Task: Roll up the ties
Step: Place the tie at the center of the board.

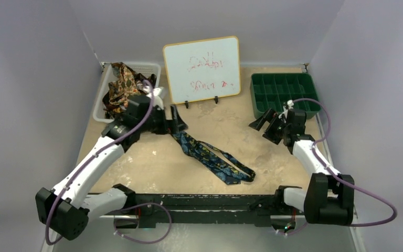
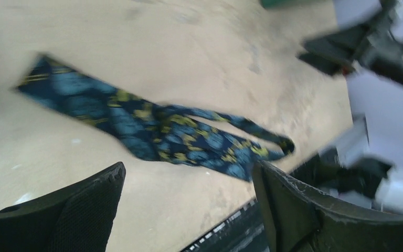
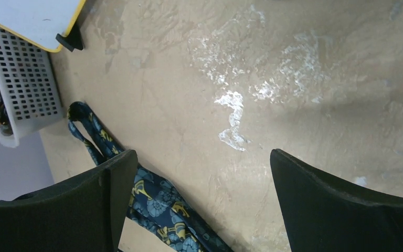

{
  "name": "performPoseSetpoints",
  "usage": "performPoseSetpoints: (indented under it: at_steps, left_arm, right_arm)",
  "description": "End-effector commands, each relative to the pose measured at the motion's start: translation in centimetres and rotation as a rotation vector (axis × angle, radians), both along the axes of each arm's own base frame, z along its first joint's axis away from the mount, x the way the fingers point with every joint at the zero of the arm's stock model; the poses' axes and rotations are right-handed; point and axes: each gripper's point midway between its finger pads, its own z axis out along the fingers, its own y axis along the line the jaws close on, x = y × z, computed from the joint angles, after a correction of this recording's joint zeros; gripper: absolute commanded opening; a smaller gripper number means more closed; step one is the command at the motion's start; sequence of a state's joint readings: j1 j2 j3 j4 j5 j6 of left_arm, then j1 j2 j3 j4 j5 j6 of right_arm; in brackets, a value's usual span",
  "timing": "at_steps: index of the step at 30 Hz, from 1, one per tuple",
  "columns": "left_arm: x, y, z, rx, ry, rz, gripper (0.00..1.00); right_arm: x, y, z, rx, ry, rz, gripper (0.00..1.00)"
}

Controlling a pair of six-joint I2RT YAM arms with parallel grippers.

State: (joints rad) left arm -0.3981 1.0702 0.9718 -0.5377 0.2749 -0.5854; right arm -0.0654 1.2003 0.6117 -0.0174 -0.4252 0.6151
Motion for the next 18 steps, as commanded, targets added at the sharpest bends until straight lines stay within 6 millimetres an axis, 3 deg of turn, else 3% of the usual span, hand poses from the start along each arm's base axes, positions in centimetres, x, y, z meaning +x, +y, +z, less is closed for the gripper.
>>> performPoseSetpoints:
  at_steps: [1,7,9,13,18]
  left_arm:
    - [-4.0,-8.4,0.8,0.024,-0.145,-0.383,0.88]
    - [-11.0,-20.0,-3.8,0.090,-0.160,-0.711,0.83]
    - [-13.1,-22.8,-6.6,0.140,-0.146,-0.801,0.83]
    - [-15.3,-26.0,-10.3,0.223,-0.171,-0.890,0.83]
    - [-14.3,-27.5,-12.5,0.310,-0.270,-0.881,0.84]
  right_arm:
    - [0.1,-1.0,1.0,-0.024,-0.045,-0.085,0.99]
    - [1.1,-3.8,2.2,-0.102,-0.089,-0.250,0.99]
    - [1.5,-5.1,2.8,-0.145,-0.099,-0.309,0.99]
    - [1.8,-5.6,3.4,-0.171,-0.123,-0.322,0.99]
    - [1.8,-4.4,3.4,-0.143,-0.144,-0.247,0.99]
